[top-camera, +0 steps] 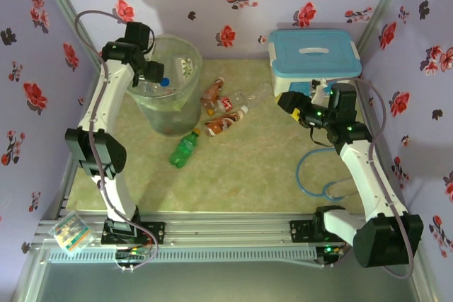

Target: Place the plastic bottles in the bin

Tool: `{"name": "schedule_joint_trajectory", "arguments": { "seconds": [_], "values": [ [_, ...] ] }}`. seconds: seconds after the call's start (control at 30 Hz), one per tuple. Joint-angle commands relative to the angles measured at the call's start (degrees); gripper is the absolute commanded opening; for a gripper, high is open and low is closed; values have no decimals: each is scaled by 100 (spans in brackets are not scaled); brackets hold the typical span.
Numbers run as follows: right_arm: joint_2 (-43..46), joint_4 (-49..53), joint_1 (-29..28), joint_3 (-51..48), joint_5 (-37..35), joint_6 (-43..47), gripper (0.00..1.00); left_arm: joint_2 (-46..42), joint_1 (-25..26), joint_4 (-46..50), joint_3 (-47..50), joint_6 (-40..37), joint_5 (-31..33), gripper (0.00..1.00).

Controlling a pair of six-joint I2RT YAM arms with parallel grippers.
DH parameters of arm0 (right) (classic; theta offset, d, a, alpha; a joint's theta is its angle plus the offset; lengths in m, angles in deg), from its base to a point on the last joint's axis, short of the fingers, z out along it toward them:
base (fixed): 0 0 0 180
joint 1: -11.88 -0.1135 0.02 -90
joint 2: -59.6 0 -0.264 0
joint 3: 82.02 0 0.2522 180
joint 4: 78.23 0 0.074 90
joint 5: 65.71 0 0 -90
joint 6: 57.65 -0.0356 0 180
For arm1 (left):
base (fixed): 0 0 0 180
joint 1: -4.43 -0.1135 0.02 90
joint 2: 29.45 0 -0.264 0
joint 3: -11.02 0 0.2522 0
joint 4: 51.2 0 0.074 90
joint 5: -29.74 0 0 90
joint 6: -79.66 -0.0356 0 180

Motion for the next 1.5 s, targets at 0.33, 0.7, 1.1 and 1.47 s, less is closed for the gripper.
{"name": "schedule_joint_trajectory", "arguments": {
  "seconds": [0.33,0.7,1.1,1.47],
  "values": [
    [87,-19,27,-19,-147,72,86,-502,319,416,-1073,-189,-669,93],
    [-60,223,-267,-57,-1660,-276,81,-1509,1681,613,-432,-102,22,97],
    [-470,-385,-579,-238,-1750,-358,81,-3859,3458,88,3180,1653,-124,100],
    [-396,-805,-553,-472,-1559,-644,83,-4312,3925,-2721,6791,3584,1344,100]
  ]
}}
